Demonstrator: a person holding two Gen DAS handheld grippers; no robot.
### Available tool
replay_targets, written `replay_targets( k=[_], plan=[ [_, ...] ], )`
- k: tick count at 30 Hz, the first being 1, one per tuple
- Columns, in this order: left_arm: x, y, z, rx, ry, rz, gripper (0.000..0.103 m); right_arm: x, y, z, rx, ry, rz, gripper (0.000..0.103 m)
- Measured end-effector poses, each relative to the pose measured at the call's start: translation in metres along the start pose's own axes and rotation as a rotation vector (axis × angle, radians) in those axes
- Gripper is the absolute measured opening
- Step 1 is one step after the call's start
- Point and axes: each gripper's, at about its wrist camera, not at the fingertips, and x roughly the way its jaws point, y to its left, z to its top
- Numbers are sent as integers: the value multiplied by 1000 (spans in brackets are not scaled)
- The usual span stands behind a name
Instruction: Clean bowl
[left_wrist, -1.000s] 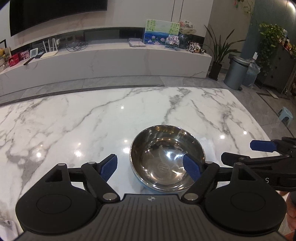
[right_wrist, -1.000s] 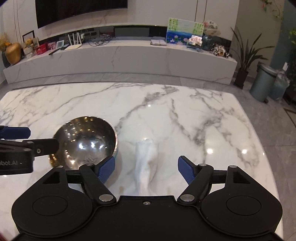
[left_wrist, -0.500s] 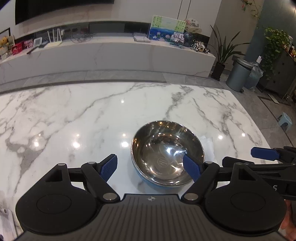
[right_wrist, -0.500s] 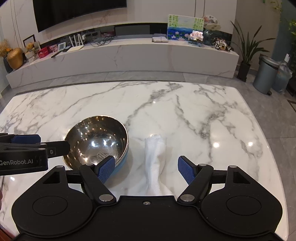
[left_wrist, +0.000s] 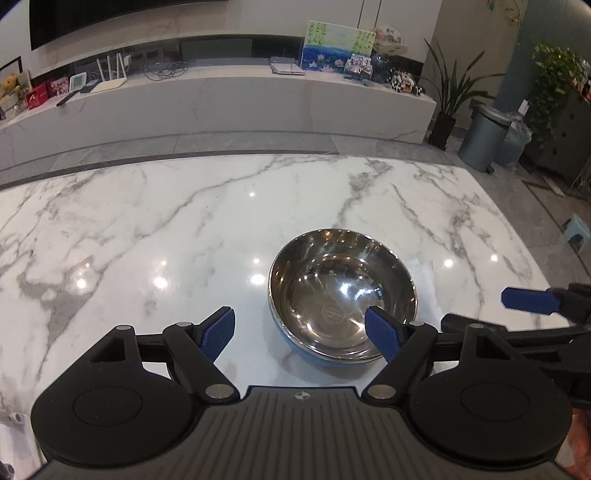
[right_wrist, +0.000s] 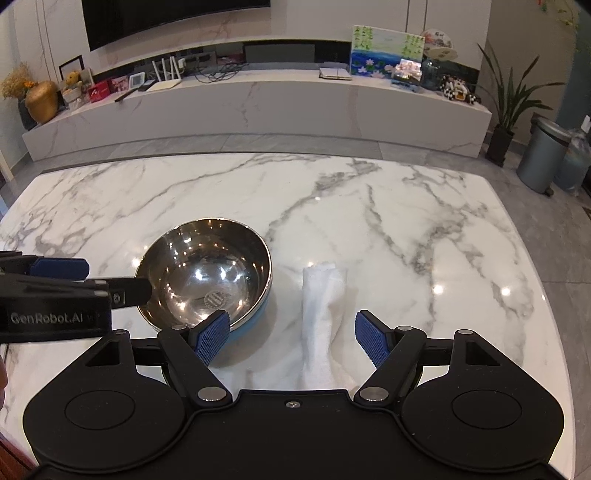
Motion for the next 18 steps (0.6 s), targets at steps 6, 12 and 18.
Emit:
replay_targets(
  k=[6, 12, 18],
  plan=[
    [2, -1, -1, 6, 12, -7, 75, 0, 2, -1, -11, -2, -6, 73],
    [4, -1, 0, -1, 15, 14, 75, 1, 1, -1, -13, 1, -3, 73],
    [7, 1, -1, -12, 27, 24, 76, 2, 2, -2, -16, 5, 1, 73]
  ],
)
